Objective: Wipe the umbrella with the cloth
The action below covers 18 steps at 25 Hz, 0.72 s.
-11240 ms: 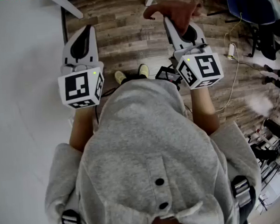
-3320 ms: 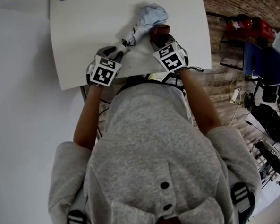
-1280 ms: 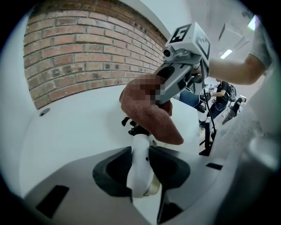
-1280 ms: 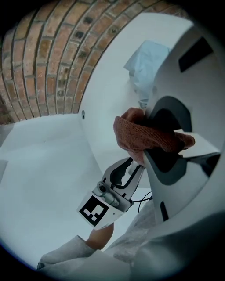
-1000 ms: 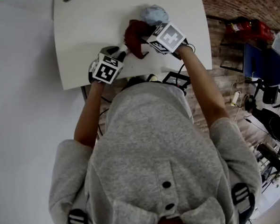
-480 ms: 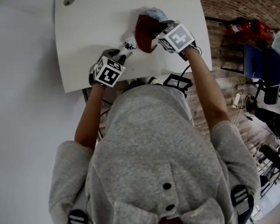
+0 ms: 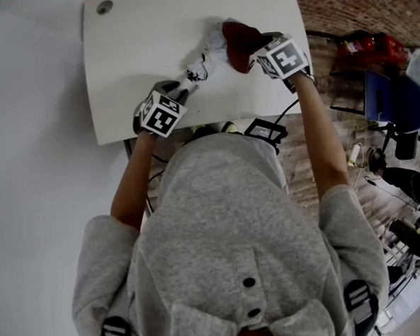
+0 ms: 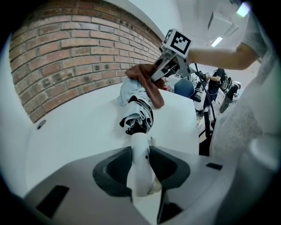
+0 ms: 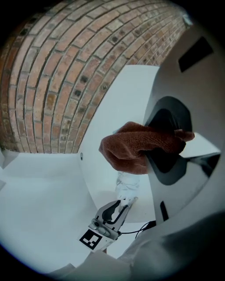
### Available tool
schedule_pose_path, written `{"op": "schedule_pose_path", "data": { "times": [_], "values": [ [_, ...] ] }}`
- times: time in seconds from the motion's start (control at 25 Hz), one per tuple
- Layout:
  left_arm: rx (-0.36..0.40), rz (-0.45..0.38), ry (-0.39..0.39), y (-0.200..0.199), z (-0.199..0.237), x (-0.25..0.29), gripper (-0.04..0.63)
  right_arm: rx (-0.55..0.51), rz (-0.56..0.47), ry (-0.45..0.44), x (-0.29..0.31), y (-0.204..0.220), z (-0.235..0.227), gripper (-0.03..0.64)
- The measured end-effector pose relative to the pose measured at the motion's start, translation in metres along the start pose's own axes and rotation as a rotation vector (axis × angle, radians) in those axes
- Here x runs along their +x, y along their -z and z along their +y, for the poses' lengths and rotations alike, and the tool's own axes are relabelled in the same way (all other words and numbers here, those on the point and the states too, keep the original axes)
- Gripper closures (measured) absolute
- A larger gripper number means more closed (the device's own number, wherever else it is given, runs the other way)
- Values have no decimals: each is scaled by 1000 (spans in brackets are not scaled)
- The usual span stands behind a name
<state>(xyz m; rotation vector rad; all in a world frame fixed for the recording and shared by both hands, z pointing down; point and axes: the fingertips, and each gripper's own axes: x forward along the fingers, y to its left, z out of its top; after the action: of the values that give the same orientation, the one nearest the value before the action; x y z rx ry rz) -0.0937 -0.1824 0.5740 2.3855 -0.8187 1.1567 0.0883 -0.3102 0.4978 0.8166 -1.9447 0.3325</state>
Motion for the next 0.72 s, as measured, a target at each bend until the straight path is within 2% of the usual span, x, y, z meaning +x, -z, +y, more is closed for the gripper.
{"op": "schedule_pose_path", "data": {
  "times": [0.2,0.36,0.6,0.72],
  "values": [
    [0,2,30,4,1,-1,460,-50,23,99,-11,-2,-42,538],
    [-4,-7,44,3,-2,-1,460,-89,86,157,-14,9,-74,538],
    [-24,-19,54,2,-4,-1,460,-139,119,185,-17,3,-95,538],
    [-31,-23,57,2,-3,-2,460,-179,104,203,-19,-15,-102,538]
  ]
}}
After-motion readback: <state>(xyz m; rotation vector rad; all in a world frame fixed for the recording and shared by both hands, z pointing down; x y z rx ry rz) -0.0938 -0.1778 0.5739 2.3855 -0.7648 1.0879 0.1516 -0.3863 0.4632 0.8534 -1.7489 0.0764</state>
